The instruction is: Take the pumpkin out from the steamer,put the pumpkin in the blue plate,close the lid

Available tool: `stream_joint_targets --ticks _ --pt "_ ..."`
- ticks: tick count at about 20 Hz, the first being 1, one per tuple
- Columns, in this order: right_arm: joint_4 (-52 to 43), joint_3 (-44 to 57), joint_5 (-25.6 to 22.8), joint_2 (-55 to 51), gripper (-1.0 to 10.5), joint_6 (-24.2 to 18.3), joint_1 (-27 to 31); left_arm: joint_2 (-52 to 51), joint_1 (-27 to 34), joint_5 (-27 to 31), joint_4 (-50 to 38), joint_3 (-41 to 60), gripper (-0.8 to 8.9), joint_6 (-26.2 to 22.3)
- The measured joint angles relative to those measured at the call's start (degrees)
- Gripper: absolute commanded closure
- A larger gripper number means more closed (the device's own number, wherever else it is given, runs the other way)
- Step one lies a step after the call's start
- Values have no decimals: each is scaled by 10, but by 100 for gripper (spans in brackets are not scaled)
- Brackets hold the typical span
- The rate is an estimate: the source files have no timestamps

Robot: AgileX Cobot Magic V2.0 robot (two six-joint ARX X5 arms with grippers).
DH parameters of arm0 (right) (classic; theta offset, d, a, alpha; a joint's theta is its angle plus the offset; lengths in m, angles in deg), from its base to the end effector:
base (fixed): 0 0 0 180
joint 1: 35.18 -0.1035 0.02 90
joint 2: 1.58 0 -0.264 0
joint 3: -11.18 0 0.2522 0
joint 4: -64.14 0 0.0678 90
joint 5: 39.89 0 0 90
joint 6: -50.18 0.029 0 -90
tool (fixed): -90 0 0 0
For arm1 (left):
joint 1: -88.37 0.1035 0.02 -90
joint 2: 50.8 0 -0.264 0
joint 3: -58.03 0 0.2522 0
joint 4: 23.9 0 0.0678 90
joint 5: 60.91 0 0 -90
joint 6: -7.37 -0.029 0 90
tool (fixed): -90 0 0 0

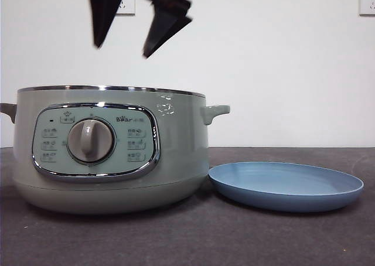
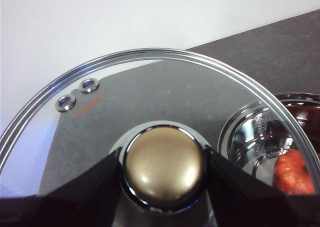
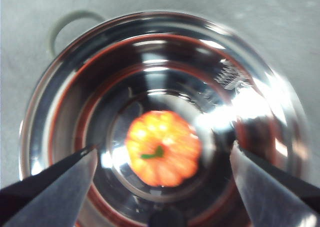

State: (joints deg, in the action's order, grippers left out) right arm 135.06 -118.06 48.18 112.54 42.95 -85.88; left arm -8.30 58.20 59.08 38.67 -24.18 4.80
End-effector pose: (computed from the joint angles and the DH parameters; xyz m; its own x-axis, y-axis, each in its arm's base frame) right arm 0.2704 0.3288 0.3302 0.3819 0.4134 -0.8266 -0.8213 0.5620 -0.0984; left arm 0.0981 -0.0402 0.4069 0.9412 0.0310 -0.3365 0.0521 0.9705 0.2353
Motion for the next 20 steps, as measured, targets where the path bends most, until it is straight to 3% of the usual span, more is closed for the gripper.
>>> stream_joint_targets --ticks 10,14,16,20 --pt "-13 -1 4 81 496 -3 5 0 0 9 0 0 822 -13" --pt "-15 -1 45 103 495 -3 16 0 0 9 6 0 822 -13" --pt "-16 -1 46 108 407 -3 21 0 0 9 13 0 822 -13" --pt "-10 -1 49 130 417 -3 24 0 0 9 15 0 822 -13"
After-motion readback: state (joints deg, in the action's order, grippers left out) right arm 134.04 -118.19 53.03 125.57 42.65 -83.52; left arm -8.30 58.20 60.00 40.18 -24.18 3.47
